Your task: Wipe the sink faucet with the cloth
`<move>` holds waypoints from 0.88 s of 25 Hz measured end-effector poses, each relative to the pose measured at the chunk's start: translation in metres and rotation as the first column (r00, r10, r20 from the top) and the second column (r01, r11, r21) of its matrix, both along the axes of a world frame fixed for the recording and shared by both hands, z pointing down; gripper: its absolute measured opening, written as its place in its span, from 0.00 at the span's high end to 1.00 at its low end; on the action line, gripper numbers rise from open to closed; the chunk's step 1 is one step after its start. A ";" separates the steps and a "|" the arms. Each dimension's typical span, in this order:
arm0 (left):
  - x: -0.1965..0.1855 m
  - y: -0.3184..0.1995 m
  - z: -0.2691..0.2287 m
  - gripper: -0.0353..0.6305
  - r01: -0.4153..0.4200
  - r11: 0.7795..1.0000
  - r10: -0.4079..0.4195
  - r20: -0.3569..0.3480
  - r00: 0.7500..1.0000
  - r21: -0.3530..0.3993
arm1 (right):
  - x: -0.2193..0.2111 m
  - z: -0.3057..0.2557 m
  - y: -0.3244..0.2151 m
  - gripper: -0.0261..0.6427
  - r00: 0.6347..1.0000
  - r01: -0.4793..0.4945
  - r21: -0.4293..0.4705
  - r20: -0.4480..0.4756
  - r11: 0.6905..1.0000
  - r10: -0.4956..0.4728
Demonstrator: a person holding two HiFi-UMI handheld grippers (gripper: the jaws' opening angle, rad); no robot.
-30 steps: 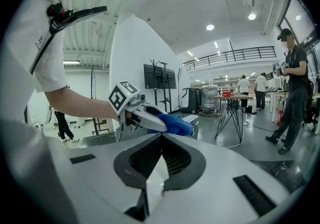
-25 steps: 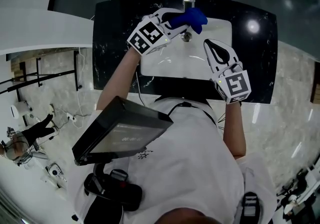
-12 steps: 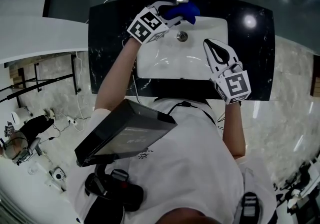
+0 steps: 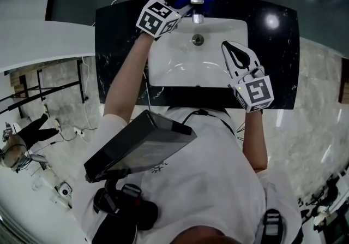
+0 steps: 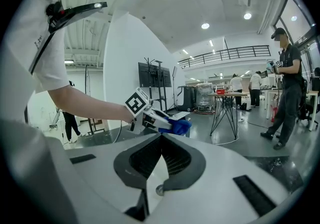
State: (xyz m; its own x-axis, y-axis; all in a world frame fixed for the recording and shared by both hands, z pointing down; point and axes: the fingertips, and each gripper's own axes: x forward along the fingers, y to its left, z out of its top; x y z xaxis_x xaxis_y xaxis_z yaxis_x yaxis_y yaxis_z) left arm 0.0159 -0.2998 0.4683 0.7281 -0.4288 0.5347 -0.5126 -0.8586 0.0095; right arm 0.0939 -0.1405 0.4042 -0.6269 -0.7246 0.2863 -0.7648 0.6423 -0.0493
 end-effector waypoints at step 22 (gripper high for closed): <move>-0.020 0.096 -0.037 0.76 -0.147 0.988 0.154 -0.157 0.976 0.053 | -0.016 -0.002 0.006 0.96 0.999 0.040 0.012 -0.008 0.999 -0.040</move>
State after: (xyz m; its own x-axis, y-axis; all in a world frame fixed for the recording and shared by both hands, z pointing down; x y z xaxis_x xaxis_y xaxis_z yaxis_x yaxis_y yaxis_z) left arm -0.0043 -0.2038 0.4318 0.8608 -0.3267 0.3903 -0.3721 -0.9271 0.0446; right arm 0.0783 -0.1347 0.4019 -0.6535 -0.7021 0.2829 -0.7386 0.6732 -0.0355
